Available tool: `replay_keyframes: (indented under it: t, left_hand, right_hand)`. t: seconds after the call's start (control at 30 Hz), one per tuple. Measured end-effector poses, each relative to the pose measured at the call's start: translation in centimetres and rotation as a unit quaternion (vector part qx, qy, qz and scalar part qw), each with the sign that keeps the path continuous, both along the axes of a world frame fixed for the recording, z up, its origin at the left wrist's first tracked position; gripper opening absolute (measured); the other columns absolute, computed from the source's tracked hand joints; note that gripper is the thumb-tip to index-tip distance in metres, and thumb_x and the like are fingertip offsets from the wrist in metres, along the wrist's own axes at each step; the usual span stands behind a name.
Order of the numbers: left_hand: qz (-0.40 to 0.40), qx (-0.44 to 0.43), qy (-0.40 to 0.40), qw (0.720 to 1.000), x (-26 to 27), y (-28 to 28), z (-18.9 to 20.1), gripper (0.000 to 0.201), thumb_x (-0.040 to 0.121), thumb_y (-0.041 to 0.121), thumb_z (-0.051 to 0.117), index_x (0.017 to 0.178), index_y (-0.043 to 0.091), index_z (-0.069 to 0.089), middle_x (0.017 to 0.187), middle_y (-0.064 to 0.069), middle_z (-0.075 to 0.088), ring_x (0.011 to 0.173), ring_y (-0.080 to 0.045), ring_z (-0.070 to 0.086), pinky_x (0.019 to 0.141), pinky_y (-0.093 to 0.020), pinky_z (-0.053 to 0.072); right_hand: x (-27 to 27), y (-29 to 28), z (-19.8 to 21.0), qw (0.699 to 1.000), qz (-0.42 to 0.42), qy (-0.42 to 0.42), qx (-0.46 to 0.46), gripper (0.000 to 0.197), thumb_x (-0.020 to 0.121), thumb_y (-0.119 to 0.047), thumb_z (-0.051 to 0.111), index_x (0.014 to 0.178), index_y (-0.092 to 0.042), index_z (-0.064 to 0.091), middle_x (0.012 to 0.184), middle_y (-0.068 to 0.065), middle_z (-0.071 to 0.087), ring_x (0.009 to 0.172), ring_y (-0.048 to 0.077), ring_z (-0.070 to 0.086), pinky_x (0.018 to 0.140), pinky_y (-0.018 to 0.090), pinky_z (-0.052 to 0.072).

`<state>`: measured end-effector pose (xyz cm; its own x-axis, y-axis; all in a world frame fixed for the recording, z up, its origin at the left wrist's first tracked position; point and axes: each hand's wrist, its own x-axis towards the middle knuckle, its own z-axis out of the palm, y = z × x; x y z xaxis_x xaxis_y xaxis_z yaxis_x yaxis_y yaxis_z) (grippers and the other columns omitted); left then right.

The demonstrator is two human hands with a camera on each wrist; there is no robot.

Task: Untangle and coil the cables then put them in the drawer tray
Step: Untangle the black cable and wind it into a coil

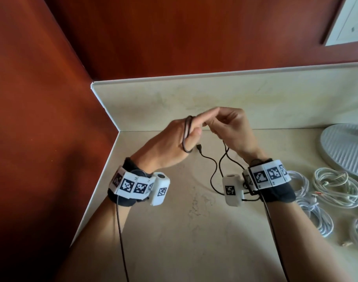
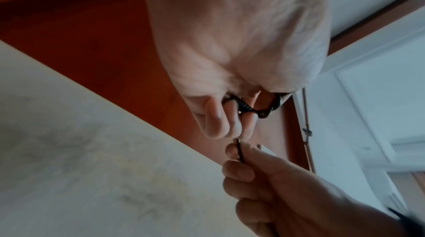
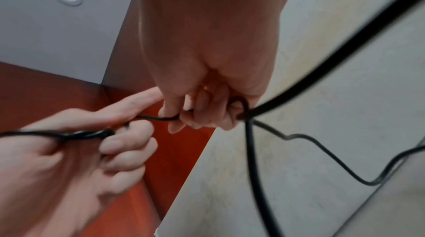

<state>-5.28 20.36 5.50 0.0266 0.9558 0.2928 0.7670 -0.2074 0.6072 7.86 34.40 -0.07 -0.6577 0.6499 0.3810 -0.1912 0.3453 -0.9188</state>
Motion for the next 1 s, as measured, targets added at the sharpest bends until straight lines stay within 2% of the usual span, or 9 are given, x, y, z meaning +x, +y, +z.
replay_keyframes:
  t: [0.17, 0.33, 0.47, 0.57, 0.67, 0.77, 0.87, 0.93, 1.0]
  left_hand:
    - [0.098, 0.029, -0.102, 0.990, -3.7, 1.1, -0.9, 0.054, 0.112, 0.026, 0.034, 0.164, 0.036, 0.020, 0.070, -0.006, 0.040, 0.062, -0.012, 0.037, 0.062, -0.029, 0.035]
    - [0.188, 0.056, -0.196, 0.961, -5.1, 2.9, -2.7, 0.052, 0.111, 0.032, 0.029, 0.163, 0.030, 0.023, 0.084, -0.013, 0.050, 0.057, -0.003, 0.045, 0.055, -0.017, 0.039]
    - [0.240, 0.050, -0.157, 0.957, -5.9, 3.8, -3.9, 0.052, 0.107, 0.035, 0.027, 0.159, 0.031, 0.031, 0.081, -0.012, 0.054, 0.061, -0.010, 0.050, 0.063, -0.034, 0.044]
    - [0.273, 0.018, -0.112, 0.955, -6.0, 3.8, -4.3, 0.047, 0.112, 0.029, 0.025, 0.159, 0.027, 0.030, 0.079, -0.020, 0.058, 0.066, -0.021, 0.054, 0.071, -0.038, 0.045]
    - [0.283, -0.004, -0.064, 0.957, -5.6, 3.7, -4.7, 0.049, 0.110, 0.025, 0.026, 0.159, 0.022, 0.025, 0.064, -0.001, 0.051, 0.054, -0.013, 0.049, 0.055, -0.030, 0.040]
    - [0.264, -0.098, -0.010, 0.959, -5.8, 3.7, -4.9, 0.050, 0.109, 0.026, 0.028, 0.158, 0.019, 0.025, 0.083, -0.001, 0.064, 0.070, -0.014, 0.061, 0.063, -0.035, 0.047]
    - [0.228, -0.227, 0.081, 0.943, -5.0, 3.7, -4.5, 0.049, 0.110, 0.027, 0.029, 0.158, 0.018, 0.027, 0.099, -0.001, 0.062, 0.079, -0.017, 0.059, 0.067, -0.033, 0.043]
    - [0.171, -0.277, 0.108, 0.939, -3.8, 3.4, -4.2, 0.037, 0.109, 0.018, 0.034, 0.145, 0.015, 0.043, 0.085, 0.004, 0.056, 0.070, -0.010, 0.052, 0.059, -0.023, 0.037]
    - [0.106, -0.292, 0.076, 0.947, -2.6, 2.6, -4.2, 0.014, 0.109, 0.030, 0.045, 0.115, 0.028, 0.058, 0.084, 0.010, 0.058, 0.075, -0.003, 0.054, 0.064, -0.017, 0.040]
  right_hand:
    - [-0.4, -1.3, 0.3, 0.994, 0.089, -0.057, -0.025, 0.028, 0.109, -0.020, 0.054, 0.103, 0.000, 0.073, 0.060, 0.003, 0.034, 0.055, 0.015, 0.028, 0.049, 0.027, 0.023]
    - [-1.4, -3.8, 0.4, 0.983, 0.101, -0.142, 0.058, 0.024, 0.109, -0.017, 0.051, 0.122, -0.014, 0.072, 0.063, -0.006, 0.051, 0.053, 0.006, 0.041, 0.054, 0.017, 0.035]
    - [-1.3, -4.1, 0.6, 0.961, 0.079, -0.220, 0.151, 0.036, 0.106, -0.013, 0.047, 0.138, -0.023, 0.061, 0.067, -0.003, 0.066, 0.054, 0.009, 0.053, 0.059, 0.021, 0.043]
    - [-1.0, -4.2, 1.0, 0.941, 0.074, -0.278, 0.178, 0.021, 0.107, -0.017, 0.044, 0.118, -0.018, 0.062, 0.071, -0.004, 0.072, 0.056, 0.007, 0.058, 0.061, 0.024, 0.044]
    - [-1.0, -4.8, 1.3, 0.925, 0.018, -0.290, 0.247, 0.021, 0.107, -0.028, 0.044, 0.091, -0.020, 0.055, 0.073, -0.005, 0.071, 0.057, 0.013, 0.059, 0.061, 0.037, 0.049]
    - [-0.9, -4.6, 1.6, 0.879, -0.060, -0.295, 0.371, 0.026, 0.108, -0.040, 0.045, 0.093, -0.025, 0.061, 0.076, -0.003, 0.069, 0.069, 0.031, 0.062, 0.065, 0.044, 0.053]
    - [-0.3, -3.7, 2.1, 0.884, -0.062, -0.255, 0.388, 0.020, 0.104, -0.042, 0.057, 0.100, -0.029, 0.073, 0.078, -0.004, 0.071, 0.073, 0.030, 0.064, 0.065, 0.042, 0.053]
    - [0.1, -3.3, 2.4, 0.901, -0.058, -0.209, 0.375, 0.010, 0.096, -0.039, 0.071, 0.091, -0.031, 0.076, 0.080, -0.009, 0.073, 0.070, 0.022, 0.063, 0.061, 0.036, 0.049]
    - [0.3, -2.8, 2.3, 0.916, -0.058, -0.187, 0.349, 0.015, 0.086, -0.042, 0.079, 0.080, -0.029, 0.075, 0.072, -0.010, 0.069, 0.064, 0.016, 0.059, 0.057, 0.033, 0.044]
